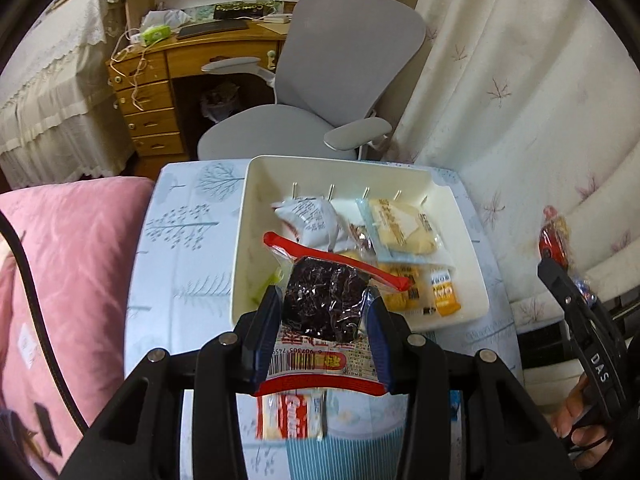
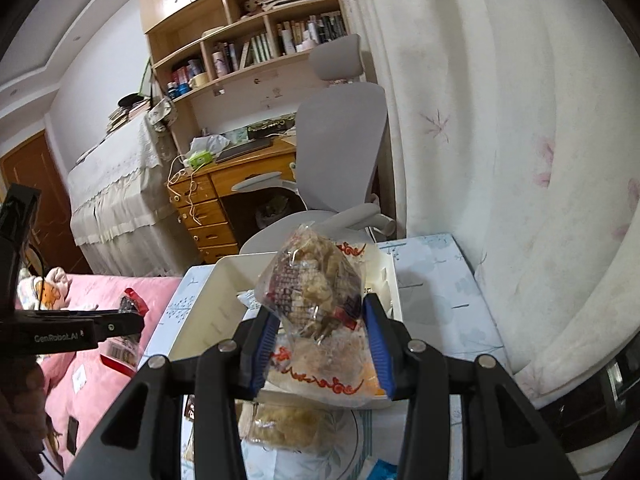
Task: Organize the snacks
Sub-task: 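Carry date bag and nut bag into the white tray and release both, then move both open tools toward the Cookies bag and blue candy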
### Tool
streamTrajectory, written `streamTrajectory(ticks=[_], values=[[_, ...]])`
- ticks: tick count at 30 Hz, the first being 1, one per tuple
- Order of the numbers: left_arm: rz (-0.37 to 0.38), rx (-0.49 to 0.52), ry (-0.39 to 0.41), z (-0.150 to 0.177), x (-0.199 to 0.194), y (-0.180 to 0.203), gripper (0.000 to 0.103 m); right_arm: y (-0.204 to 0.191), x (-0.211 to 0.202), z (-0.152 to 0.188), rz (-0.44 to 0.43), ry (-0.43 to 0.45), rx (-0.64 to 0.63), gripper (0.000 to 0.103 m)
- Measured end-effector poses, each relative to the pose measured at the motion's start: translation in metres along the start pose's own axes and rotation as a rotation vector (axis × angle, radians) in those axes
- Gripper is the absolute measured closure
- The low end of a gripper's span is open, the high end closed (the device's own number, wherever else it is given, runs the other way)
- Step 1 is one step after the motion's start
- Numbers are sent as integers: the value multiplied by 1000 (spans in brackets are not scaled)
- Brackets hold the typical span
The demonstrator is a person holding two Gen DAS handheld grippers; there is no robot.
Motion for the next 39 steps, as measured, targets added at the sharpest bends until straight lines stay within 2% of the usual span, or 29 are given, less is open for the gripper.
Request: streamTrajectory(ticks=[4,6,10,12,14,21,24,32,39], values=[[26,-28,-5,-9,31,-4,62,9,20,6,9,-16,43,60],[19,-25,-33,-10,45,-5,50,13,31,11,19,-29,54,58],[35,-34,-120,-8,67,-6,46,22,50,22,55,-81,93,53],[26,-33,-127,-6,68,-6,39,26,58,26,73,-110,108,49],[10,-23,-119,-6,65,-6,37,28,60,28,79,-119,118,48],[2,-32,-103,0,39,-7,36,29,45,25,83,-102,121,48],[-5,-35,-79,7,17,-7,36,26,31,22,76,-88,122,48],[-24,-42,2,32,-46,-5,33,15,-25,19,11,-23,116,46],[-41,-66,29,64,-81,-4,32,9,-66,26,-31,-1,114,43]])
Point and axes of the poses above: each gripper's, at about its wrist camera, not at the fingertips, and x roughly the way its jaws point, y to its right, z to its underside, the point moved 4 cm from there along x, roughly the way its jaws point, and after that the axes turned 13 degrees about -z, right-handed, at the moved point
